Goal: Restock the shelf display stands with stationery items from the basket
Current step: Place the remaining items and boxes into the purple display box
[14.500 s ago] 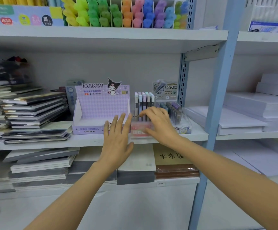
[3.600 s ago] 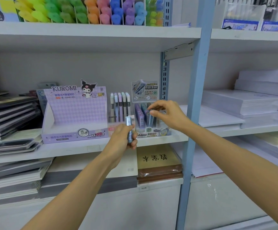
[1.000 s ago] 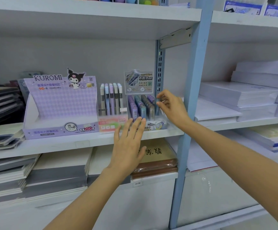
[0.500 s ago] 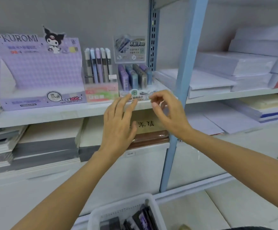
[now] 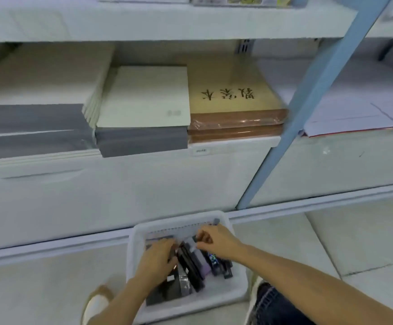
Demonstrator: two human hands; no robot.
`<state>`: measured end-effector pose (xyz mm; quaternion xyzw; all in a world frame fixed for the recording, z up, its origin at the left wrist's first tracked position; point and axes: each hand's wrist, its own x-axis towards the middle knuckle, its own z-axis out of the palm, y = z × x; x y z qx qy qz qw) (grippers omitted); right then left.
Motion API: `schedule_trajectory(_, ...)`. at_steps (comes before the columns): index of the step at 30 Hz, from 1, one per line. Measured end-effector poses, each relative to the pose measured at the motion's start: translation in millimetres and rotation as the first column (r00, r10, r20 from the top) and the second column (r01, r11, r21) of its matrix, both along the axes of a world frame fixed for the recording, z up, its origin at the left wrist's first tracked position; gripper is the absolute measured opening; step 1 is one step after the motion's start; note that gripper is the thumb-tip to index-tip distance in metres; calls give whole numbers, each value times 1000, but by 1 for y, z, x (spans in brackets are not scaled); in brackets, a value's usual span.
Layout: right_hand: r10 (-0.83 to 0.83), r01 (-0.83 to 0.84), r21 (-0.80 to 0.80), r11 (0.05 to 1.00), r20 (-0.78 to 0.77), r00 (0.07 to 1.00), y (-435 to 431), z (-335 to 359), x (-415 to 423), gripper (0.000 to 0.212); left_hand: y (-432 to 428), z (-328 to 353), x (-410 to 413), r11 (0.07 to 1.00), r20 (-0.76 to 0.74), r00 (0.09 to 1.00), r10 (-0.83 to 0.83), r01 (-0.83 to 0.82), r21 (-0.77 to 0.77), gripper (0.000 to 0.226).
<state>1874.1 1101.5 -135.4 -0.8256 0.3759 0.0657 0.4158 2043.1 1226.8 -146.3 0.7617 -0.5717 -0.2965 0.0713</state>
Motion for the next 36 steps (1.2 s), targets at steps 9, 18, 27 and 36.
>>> schedule_trajectory(9,-47,67,84,994,-214,976,55,-90,13,61,40,-65,6,969,226,966,-127,72,237,65)
schedule_trajectory(18,-277,211,442,872,88,957,33,-72,4,33,30,-55,-4,936,-293,897,332,-352,-18,45)
schedule_trajectory(27,-245,170,352,920,181,953,28,-42,22,44,3,-28,-25,638,-818,-29,575,-610,470,44)
schedule_trajectory(36,-335,312,-475,823,37,941,-19,-59,-21,32,-4,-30,-21,552,-761,-43,648,-662,507,41)
